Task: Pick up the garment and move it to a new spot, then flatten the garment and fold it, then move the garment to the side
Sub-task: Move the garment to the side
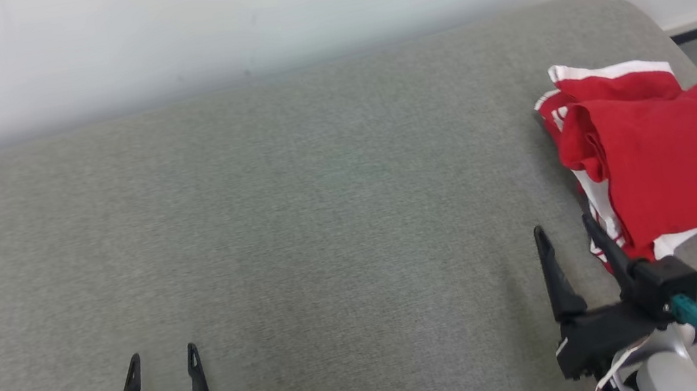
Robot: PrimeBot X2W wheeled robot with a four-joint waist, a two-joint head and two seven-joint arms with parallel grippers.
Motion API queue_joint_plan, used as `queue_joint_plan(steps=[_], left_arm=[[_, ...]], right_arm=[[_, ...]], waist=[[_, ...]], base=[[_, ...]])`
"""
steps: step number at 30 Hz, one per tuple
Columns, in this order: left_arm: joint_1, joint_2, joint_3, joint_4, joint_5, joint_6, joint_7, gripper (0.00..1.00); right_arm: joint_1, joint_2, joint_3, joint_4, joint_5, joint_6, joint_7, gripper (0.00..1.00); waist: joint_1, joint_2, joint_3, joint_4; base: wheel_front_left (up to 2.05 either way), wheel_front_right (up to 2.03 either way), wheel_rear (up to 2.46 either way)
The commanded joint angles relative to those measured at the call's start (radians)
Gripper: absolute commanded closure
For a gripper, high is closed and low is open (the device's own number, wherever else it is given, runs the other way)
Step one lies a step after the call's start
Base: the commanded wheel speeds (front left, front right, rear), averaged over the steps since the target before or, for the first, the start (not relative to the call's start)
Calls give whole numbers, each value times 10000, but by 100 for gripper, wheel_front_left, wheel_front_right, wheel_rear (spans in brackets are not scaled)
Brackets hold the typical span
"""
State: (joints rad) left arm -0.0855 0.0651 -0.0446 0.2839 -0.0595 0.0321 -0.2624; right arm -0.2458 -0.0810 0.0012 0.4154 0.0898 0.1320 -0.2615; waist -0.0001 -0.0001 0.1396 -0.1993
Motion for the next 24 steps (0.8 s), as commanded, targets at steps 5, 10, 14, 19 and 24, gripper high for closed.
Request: queue_joint_plan(steps=[5,10,14,19,24], left_arm=[[303,-82,205,140,-87,27,-31,0],[551,-117,409,273,-161,7,-29,0],[664,-129,518,251,-121,-59,-31,0],[731,-140,683,354,-116,-128,-31,0],[773,-138,856,455,-69,-254,-29,0]], right_arm=[[640,213,91,-176,105,-28,-40,0],[799,274,-57,-416,-263,-28,-38,0],[768,309,-252,-239,-568,-28,-38,0],[791,303,-562,-174,-719,-28,-40,0],[928,309,-661,-13,-534,-28,-38,0]], waist=[[1,1,-603,771],[1,1,-1058,1127],[1,1,-1301,1379],[1,1,-1548,1660],[1,1,-1733,1823]], base=[[0,0,0],[0,0,0],[0,0,0],[0,0,0],[0,0,0]])
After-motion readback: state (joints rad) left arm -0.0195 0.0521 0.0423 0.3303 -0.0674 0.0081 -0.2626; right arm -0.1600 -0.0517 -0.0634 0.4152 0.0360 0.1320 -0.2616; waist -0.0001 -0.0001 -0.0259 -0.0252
